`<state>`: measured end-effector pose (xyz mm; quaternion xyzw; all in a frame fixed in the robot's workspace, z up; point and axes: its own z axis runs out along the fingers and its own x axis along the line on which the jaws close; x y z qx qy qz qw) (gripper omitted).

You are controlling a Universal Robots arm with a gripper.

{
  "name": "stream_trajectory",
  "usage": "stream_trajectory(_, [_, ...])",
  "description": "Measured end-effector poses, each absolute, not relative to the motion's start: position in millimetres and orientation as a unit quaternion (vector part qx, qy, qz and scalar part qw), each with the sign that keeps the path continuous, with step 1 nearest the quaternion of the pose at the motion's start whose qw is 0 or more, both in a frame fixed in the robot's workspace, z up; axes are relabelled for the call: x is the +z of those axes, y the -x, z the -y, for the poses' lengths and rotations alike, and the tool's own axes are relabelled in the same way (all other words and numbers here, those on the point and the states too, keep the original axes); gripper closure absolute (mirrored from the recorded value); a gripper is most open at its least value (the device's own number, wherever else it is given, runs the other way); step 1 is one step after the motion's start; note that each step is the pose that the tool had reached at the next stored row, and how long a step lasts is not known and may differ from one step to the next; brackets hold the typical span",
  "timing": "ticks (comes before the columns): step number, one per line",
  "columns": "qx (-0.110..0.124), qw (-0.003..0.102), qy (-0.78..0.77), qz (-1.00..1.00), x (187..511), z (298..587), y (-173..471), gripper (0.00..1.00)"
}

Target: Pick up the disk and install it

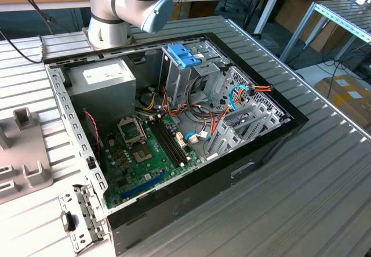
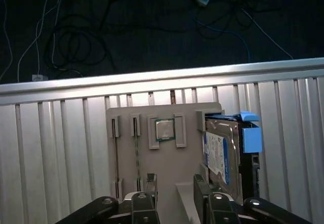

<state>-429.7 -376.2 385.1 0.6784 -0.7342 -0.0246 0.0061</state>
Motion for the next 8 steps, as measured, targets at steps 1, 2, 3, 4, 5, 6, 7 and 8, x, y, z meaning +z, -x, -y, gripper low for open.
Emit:
stream_trajectory(1, [-0.025, 0.006, -0.684, 0.729, 385.0, 376.0, 429.7, 0.58])
stream_trajectory(2, [-0.025, 0.006, -0.684, 0.729, 385.0, 376.0, 429.7, 0.58])
stream_trajectory(3, [-0.025, 0.006, -0.684, 0.729, 385.0, 376.0, 429.7, 0.58])
stream_trajectory(4, [-0.025, 0.006, -0.684, 0.729, 385.0, 376.0, 429.7, 0.58])
stream_trajectory(5, [-0.025, 0.006, -0.684, 0.729, 385.0, 376.0, 429.7, 0.58])
stream_trajectory(6, [-0.025, 0.006, -0.685, 0.729, 385.0, 376.0, 429.7, 0.58])
stream_trajectory(7, [-0.025, 0.006, -0.685, 0.728, 385.0, 375.9, 429.7, 0.56])
stream_trajectory(8, [-0.025, 0.006, -0.685, 0.728, 385.0, 376.0, 429.7, 0.51])
